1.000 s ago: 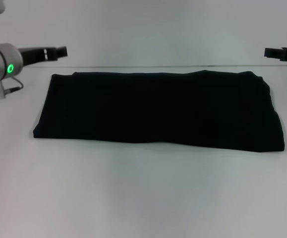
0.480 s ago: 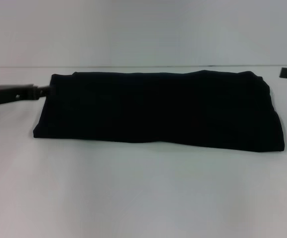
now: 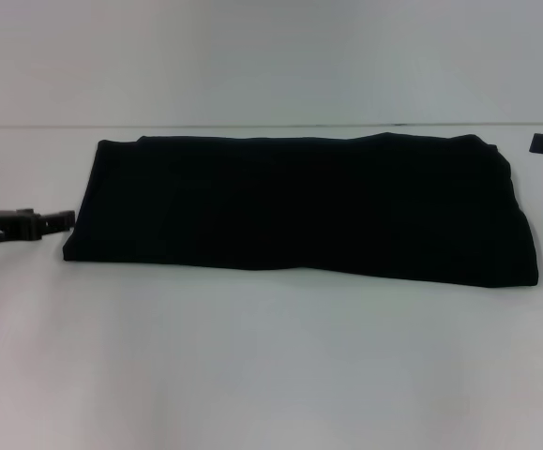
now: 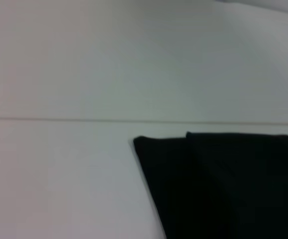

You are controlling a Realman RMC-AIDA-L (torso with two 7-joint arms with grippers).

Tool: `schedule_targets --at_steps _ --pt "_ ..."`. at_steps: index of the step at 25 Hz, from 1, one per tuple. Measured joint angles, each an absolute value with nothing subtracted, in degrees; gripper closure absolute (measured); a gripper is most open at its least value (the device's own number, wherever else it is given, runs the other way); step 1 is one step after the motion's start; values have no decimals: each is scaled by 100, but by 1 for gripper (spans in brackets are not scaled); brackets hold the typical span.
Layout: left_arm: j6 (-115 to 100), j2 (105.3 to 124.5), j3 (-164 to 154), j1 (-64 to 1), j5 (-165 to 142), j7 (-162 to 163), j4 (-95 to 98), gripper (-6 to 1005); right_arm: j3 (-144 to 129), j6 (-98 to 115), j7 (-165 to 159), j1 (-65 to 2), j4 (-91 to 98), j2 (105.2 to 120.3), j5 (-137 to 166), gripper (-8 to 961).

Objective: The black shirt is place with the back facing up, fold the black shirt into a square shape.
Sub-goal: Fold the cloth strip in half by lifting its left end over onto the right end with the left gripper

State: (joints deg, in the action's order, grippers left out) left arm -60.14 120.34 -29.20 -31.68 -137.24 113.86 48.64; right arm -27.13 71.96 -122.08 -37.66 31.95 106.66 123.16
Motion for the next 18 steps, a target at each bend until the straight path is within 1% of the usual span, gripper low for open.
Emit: schedule_targets --at_steps 18 --pt "-6017 12017 -3163 -3309 -14113 11323 4497 303 -2725 7005 -12208 -3827 3200 10675 12334 358"
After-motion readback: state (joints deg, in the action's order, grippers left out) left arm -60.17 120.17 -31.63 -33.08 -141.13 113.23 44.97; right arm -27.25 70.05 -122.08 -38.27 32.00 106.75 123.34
